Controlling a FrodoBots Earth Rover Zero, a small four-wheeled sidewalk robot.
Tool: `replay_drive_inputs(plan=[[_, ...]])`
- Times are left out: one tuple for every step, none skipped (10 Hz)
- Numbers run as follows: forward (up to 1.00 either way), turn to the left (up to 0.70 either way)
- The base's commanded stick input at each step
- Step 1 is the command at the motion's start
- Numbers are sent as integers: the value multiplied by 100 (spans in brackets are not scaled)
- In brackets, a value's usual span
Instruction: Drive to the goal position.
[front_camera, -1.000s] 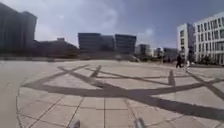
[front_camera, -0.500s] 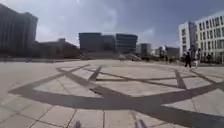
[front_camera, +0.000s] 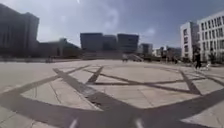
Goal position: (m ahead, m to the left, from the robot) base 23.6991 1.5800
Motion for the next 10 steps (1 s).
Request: replay_drive_inputs(plan=[[85, 0], [85, 0], [85, 0], [85, 0], [85, 0], [85, 0], [85, 0], [85, 0], [85, 0], [85, 0]])
